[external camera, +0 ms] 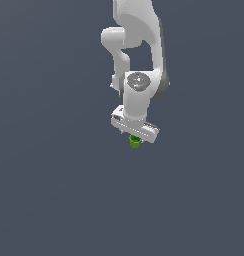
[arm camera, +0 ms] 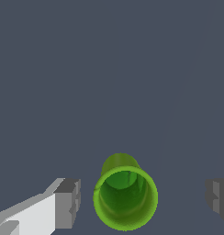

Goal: Pick up the object and move it to a goal position.

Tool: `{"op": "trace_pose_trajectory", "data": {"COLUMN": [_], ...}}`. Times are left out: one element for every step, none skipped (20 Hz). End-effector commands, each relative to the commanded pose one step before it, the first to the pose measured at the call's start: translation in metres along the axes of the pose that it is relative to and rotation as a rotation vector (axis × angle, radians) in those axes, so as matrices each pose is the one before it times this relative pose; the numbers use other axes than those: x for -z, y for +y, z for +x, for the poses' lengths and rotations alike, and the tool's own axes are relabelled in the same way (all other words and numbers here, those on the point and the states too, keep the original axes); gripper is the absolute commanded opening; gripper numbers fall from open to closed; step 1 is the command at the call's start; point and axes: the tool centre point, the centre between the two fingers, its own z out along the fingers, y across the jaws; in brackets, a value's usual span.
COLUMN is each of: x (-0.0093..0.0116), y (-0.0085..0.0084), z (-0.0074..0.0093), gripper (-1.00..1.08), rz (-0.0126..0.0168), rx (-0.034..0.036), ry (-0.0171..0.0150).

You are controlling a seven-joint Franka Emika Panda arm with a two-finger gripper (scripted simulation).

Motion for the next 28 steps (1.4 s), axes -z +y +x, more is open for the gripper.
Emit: {"op": "trace_pose_trajectory", "data": {"x": [-0.00401, -0.00156, -0.00155, -0.00152, -0.00144, -0.00135, -0.00127, -0.00118, -0.00109, -0.00101, -0.00093, -0.00085, -0.00077, -0.00069, -0.00062, -0.00054, -0.00047, -0.00040, -0.00032, -0.00025, -0.00018, -0.00011, -0.00004, 0.00015, -0.00034, -0.00100, -0.00166, -0.00231], "y": [-0.00062, -0.00006, 0.00003, 0.00011, 0.00018, 0.00024, 0.00029, 0.00033, 0.00035, 0.00037, 0.00038, 0.00038, 0.00037, 0.00035, 0.00033, 0.00030, 0.00028, 0.00024, 0.00020, 0.00016, 0.00011, 0.00007, 0.00003, -0.00016, 0.00000, 0.00000, 0.00001, 0.00016], "z": [-0.00560, -0.00222, -0.00222, -0.00220, -0.00209, -0.00197, -0.00184, -0.00172, -0.00160, -0.00148, -0.00136, -0.00124, -0.00112, -0.00101, -0.00090, -0.00079, -0.00067, -0.00057, -0.00047, -0.00036, -0.00026, -0.00016, -0.00004, 0.00018, -0.00002, -0.00006, -0.00011, 0.00007], "gripper": [1.00, 1.00, 1.00, 1.00, 1.00, 1.00, 1.00, 1.00, 1.00, 1.00, 1.00, 1.00, 1.00, 1.00, 1.00, 1.00, 1.00, 1.00, 1.00, 1.00, 1.00, 1.00, 1.00, 1.00, 1.00, 1.00, 1.00, 1.00], "rz": [0.00115, 0.00041, 0.00041, 0.00040, 0.00039, 0.00036, 0.00034, 0.00032, 0.00030, 0.00028, 0.00026, 0.00025, 0.00023, 0.00021, 0.00018, 0.00016, 0.00014, 0.00012, 0.00010, 0.00008, 0.00006, 0.00003, 0.00001, -0.00023, 0.00000, 0.00000, 0.00000, 0.00000], "rx": [-0.06490, -0.02532, -0.02534, -0.02519, -0.02411, -0.02281, -0.02153, -0.02024, -0.01894, -0.01765, -0.01634, -0.01504, -0.01374, -0.01244, -0.01112, -0.00982, -0.00852, -0.00721, -0.00590, -0.00458, -0.00327, -0.00195, -0.00069, 0.00444, 0.00000, 0.00000, 0.00000, -0.00049], "ry": [0.00131, 0.00048, 0.00049, 0.00050, 0.00049, 0.00048, 0.00046, 0.00044, 0.00042, 0.00040, 0.00038, 0.00035, 0.00033, 0.00030, 0.00027, 0.00024, 0.00021, 0.00018, 0.00015, 0.00012, 0.00008, 0.00005, 0.00002, -0.00023, 0.00000, 0.00000, 0.00000, 0.00003]}}
